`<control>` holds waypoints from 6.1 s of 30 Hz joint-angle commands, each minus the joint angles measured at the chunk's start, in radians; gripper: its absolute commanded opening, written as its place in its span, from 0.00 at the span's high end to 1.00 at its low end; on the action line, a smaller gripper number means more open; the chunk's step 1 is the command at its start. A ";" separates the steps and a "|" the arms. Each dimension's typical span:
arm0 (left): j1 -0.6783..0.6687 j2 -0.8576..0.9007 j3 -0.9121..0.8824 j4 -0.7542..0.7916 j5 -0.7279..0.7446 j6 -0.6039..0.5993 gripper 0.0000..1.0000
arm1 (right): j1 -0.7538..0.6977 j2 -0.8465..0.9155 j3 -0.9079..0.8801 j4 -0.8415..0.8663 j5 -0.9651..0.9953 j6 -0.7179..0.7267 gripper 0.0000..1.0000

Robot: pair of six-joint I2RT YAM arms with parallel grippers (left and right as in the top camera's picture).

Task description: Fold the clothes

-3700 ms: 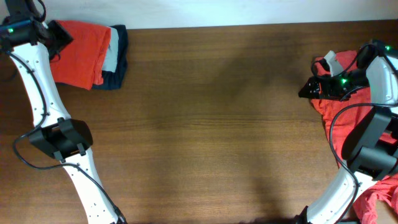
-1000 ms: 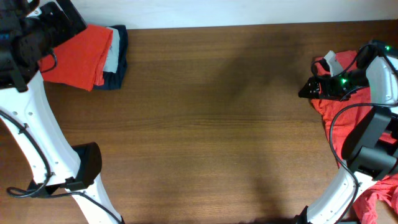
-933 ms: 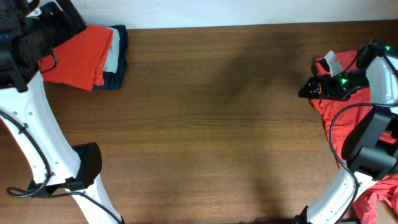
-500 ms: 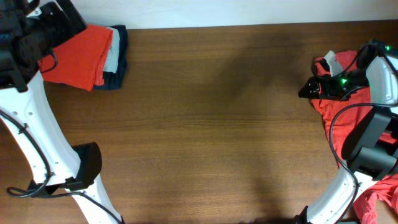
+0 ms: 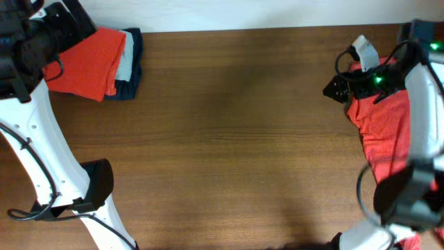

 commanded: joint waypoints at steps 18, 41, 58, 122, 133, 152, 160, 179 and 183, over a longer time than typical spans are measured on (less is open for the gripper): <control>0.002 -0.013 -0.006 0.000 -0.014 0.016 0.01 | 0.415 -1.137 -0.037 -0.092 -0.011 -0.011 0.02; 0.002 -0.013 -0.006 0.000 -0.014 0.016 0.01 | 0.321 -1.789 -1.409 1.002 0.006 0.182 0.02; 0.002 -0.013 -0.006 0.000 -0.014 0.016 0.01 | 0.322 -1.825 -1.844 1.382 0.454 0.583 0.02; -0.002 -0.727 -1.125 0.000 -0.014 0.016 0.01 | 0.322 -1.820 -1.844 1.242 0.495 0.584 0.02; -0.002 -0.871 -1.775 0.344 -0.010 0.016 0.01 | 0.322 -1.820 -1.844 1.241 0.495 0.584 0.02; -0.002 -0.898 -2.648 1.369 0.079 0.001 0.01 | 0.322 -1.820 -1.844 1.241 0.495 0.584 0.02; -0.002 -0.977 -2.898 1.695 0.114 0.001 0.01 | 0.322 -1.820 -1.844 1.242 0.495 0.584 0.02; -0.002 -1.335 -3.122 1.788 0.103 -0.002 0.01 | 0.322 -1.820 -1.844 1.241 0.495 0.584 0.02; -0.003 -1.484 -3.122 1.709 0.102 0.047 0.01 | 0.322 -1.820 -1.844 1.242 0.495 0.584 0.02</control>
